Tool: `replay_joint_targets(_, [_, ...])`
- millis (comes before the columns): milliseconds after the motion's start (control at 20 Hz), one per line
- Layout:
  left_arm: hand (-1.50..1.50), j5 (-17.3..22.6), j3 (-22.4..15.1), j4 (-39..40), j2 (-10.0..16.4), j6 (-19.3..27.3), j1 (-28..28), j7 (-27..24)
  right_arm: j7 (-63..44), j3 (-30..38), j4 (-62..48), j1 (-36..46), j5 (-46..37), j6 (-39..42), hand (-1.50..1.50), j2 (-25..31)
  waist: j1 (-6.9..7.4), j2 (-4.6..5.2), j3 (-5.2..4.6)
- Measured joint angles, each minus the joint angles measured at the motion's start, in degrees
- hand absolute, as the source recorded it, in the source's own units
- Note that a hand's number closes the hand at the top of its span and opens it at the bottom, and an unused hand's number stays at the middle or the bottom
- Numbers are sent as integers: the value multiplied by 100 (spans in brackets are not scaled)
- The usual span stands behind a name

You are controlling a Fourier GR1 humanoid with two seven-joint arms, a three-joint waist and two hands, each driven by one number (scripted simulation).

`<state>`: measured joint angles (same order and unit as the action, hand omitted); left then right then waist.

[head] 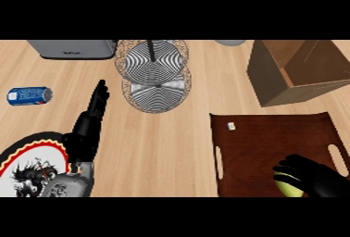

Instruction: Pick the lemon from the tray and place it in the tiered basket

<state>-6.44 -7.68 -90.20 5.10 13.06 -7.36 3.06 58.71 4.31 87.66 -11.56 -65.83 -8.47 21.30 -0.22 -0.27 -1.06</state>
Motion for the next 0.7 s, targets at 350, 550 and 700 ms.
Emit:
replay_joint_targets(350, [0, 20, 67, -44, 18, -56, -32, 41, 87, 1, -9, -23, 85, -733, 150, -149, -24, -1, 6])
replay_joint_targets(550, [0, -57, -12, -7, -49, -20, -84, 53, -1141, -498, 320, 42, -1259, -400, 150, -676, 27, 9, -56])
replay_joint_targets(700, [0, -67, -18, -14, -25, -38, -87, 43, -1919, -658, 467, -24, -2037, 60, 150, -926, 73, 17, -136])
